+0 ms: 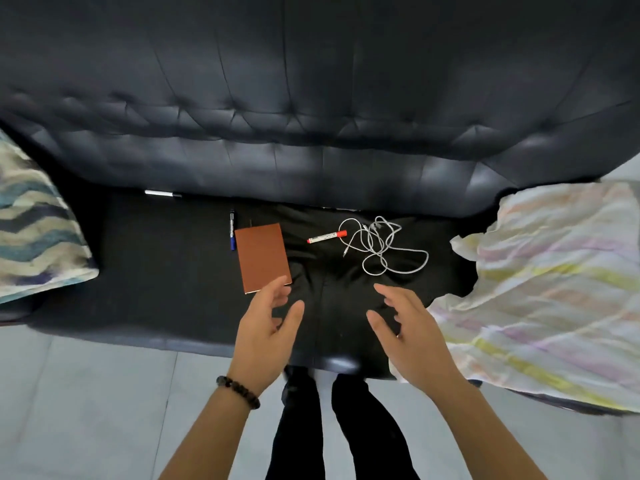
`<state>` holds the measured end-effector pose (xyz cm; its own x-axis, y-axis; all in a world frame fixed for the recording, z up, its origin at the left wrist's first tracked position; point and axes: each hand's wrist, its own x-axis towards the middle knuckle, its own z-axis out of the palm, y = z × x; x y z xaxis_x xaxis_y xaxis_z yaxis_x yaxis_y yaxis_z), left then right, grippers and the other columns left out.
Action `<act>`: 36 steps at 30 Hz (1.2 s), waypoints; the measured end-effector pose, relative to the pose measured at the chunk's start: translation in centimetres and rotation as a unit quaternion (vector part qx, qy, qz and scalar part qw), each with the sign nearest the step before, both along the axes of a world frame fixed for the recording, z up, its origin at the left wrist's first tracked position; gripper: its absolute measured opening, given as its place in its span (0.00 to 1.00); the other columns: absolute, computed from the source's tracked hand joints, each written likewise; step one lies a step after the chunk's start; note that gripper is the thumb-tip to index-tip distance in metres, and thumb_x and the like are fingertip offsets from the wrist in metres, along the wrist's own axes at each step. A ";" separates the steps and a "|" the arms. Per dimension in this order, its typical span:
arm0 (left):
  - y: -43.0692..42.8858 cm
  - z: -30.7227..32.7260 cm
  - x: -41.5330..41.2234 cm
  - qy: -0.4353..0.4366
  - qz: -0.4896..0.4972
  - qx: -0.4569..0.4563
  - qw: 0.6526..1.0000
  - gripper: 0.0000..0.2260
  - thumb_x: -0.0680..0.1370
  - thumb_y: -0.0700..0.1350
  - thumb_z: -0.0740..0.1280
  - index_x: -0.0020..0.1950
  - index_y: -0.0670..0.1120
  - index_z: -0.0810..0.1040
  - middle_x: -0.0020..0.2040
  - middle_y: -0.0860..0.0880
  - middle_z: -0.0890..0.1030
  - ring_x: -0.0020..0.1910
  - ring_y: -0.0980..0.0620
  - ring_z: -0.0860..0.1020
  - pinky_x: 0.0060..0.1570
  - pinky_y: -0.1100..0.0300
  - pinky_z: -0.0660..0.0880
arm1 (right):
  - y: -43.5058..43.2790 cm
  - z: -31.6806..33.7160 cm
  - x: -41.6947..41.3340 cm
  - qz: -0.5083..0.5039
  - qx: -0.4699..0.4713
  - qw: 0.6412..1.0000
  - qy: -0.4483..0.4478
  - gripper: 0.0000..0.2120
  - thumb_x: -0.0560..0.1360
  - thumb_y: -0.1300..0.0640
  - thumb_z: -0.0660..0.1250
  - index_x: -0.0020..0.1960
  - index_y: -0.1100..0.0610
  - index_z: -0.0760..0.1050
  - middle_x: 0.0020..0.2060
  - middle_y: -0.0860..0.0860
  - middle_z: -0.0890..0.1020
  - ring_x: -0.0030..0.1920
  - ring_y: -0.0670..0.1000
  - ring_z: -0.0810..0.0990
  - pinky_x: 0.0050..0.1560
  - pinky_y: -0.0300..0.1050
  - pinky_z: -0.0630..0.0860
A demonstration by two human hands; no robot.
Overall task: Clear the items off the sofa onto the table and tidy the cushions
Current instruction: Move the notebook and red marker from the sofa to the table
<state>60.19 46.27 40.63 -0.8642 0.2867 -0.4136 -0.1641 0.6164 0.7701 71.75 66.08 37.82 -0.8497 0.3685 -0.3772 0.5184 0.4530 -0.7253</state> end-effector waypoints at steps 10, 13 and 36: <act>-1.7 -25.2 -11.3 -0.012 0.051 -0.095 0.994 0.18 0.79 0.47 0.66 0.68 0.48 0.72 0.62 0.50 0.76 0.61 0.52 0.74 0.62 0.55 0.72 | -0.6 -22.8 -13.8 0.086 0.052 0.994 -0.043 0.28 0.80 0.49 0.63 0.78 0.50 0.60 0.68 0.47 0.71 0.57 0.46 0.77 0.60 0.48 0.76; -3.2 -32.6 -13.3 0.050 0.073 -0.189 0.978 0.22 0.77 0.50 0.68 0.69 0.46 0.71 0.67 0.44 0.70 0.67 0.43 0.68 0.66 0.48 0.67 | -1.7 -30.2 -16.8 0.116 0.096 0.988 -0.043 0.31 0.81 0.51 0.63 0.80 0.53 0.54 0.70 0.52 0.69 0.68 0.52 0.71 0.62 0.51 0.75; -2.3 -19.6 -8.0 0.107 0.198 0.004 0.974 0.17 0.80 0.46 0.65 0.69 0.45 0.71 0.57 0.56 0.78 0.51 0.71 0.75 0.48 0.78 0.69 | -4.7 -21.7 -9.8 -0.023 0.089 0.995 -0.026 0.21 0.83 0.45 0.55 0.75 0.46 0.65 0.53 0.49 0.76 0.46 0.55 0.79 0.46 0.54 0.78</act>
<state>52.22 43.98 20.99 -0.9739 -0.0837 -0.2108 -0.2226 0.5309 0.8177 61.95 61.36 16.14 -0.8117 0.4707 -0.3458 0.5760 0.5467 -0.6077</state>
